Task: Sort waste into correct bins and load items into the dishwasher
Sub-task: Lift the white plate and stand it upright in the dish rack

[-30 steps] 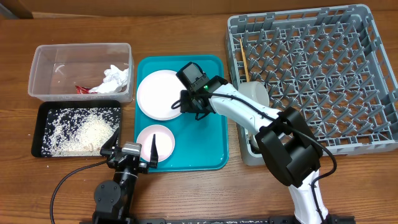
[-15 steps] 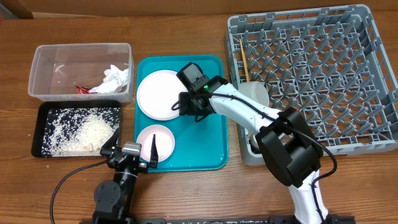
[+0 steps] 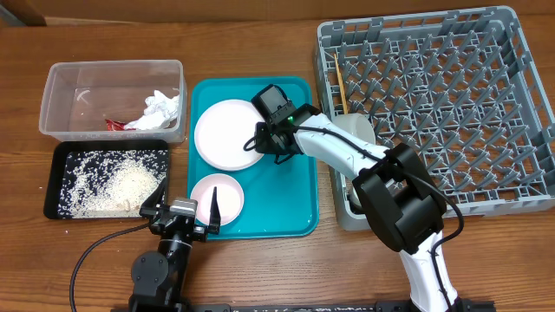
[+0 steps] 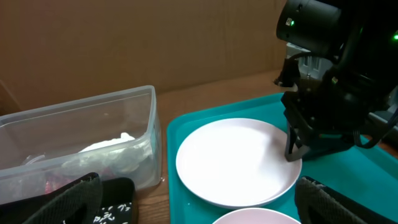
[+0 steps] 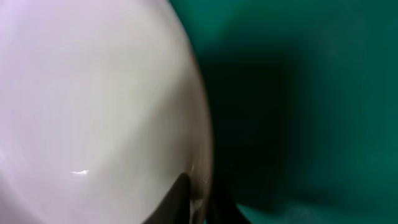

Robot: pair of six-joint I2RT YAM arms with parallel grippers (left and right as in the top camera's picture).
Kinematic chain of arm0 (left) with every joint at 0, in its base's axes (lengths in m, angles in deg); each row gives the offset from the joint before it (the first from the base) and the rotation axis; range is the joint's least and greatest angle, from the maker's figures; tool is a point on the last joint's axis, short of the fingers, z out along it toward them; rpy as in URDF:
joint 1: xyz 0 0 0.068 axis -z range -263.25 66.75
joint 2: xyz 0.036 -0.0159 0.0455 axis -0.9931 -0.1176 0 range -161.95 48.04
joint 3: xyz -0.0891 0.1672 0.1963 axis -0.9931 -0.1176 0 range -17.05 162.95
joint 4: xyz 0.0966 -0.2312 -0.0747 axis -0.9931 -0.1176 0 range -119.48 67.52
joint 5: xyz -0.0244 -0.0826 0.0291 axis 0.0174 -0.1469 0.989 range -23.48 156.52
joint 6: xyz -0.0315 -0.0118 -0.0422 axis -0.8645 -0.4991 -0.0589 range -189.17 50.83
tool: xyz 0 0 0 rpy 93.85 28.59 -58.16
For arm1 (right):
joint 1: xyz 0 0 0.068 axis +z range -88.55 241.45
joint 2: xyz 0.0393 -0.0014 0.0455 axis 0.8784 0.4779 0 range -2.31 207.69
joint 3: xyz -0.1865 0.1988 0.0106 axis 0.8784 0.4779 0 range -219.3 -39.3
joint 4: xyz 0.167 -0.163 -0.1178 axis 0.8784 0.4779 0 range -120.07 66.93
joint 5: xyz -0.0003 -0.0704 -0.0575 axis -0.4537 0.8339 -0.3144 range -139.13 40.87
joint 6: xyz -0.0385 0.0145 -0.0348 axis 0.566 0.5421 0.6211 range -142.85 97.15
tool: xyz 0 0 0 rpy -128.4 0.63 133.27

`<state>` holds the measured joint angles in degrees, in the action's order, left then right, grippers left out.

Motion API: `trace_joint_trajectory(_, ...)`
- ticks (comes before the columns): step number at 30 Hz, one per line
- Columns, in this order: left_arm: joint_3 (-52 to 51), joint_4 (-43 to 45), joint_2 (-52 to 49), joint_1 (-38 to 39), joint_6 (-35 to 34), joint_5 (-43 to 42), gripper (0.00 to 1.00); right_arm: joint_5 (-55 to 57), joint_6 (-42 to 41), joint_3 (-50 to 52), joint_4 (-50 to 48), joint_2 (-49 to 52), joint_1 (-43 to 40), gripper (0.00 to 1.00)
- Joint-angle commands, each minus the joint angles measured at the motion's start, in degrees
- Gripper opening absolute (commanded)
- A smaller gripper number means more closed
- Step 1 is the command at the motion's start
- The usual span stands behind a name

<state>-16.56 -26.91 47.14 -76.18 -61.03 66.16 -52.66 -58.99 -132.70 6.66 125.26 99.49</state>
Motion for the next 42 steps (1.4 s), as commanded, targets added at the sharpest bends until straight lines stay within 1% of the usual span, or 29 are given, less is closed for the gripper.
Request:
trace_joint_trajectory(1,-0.2,0.0,0.5,-0.4,1.0,0.4,1.00,1.0,-0.1,-0.3,0.9,0.8,-0.4,0.04)
trace_joint_trajectory(5,-0.2,0.0,0.5,-0.4,1.0,0.4,1.00,1.9,0.1,-1.6,2.2,-2.8,-1.5,0.04)
trace_joint_trajectory(8,-0.2,0.0,0.5,-0.4,1.0,0.4,1.00,5.7,0.2,-2.7,4.2,-7.5,-2.9,0.04)
trace_joint_trajectory(12,-0.2,0.0,0.5,-0.4,1.0,0.4,1.00,14.0,0.7,-3.1,6.6,-15.9,-4.5,0.04)
trace_joint_trajectory(16,-0.2,0.0,0.5,-0.4,1.0,0.4,1.00,24.2,3.0,-3.1,10.8,-24.9,-6.5,0.04)
trace_joint_trajectory(20,-0.2,0.0,0.5,-0.4,1.0,0.4,1.00,34.2,7.0,-3.1,15.2,-32.3,-8.9,0.04)
trace_joint_trajectory(23,-0.2,0.0,0.5,-0.4,1.0,0.4,1.00,43.4,10.2,-3.1,17.3,-35.8,-10.3,0.04)
trace_joint_trajectory(25,-0.2,0.0,0.5,-0.4,1.0,0.4,1.00,48.6,13.7,-3.1,17.3,-36.5,-11.3,0.04)
trace_joint_trajectory(27,-0.2,0.0,0.5,-0.4,1.0,0.4,1.00,51.5,18.3,-3.0,16.6,-36.2,-12.1,0.04)
trace_joint_trajectory(28,-0.2,0.0,0.5,-0.4,1.0,0.4,1.00,52.3,21.9,-2.9,15.9,-35.6,-12.5,0.04)
trace_joint_trajectory(31,-0.2,0.0,0.5,-0.4,1.0,0.4,1.00,57.5,27.6,-2.7,13.1,-33.5,-12.7,0.04)
trace_joint_trajectory(34,-0.2,0.0,0.5,-0.4,1.0,0.4,1.00,69.1,29.2,-2.6,9.9,-30.7,-13.1,0.04)
trace_joint_trajectory(36,-0.2,0.0,0.5,-0.4,1.0,0.4,1.00,74.7,29.2,-2.6,8.7,-29.2,-13.7,0.04)
trace_joint_trajectory(38,-0.2,0.0,0.5,-0.4,1.0,0.4,1.00,75.2,30.7,-2.6,8.2,-27.9,-15.0,0.04)
trace_joint_trajectory(42,-0.2,0.0,0.5,-0.4,1.0,0.4,1.00,70.8,30.6,-2.6,10.0,-25.2,-17.7,0.04)
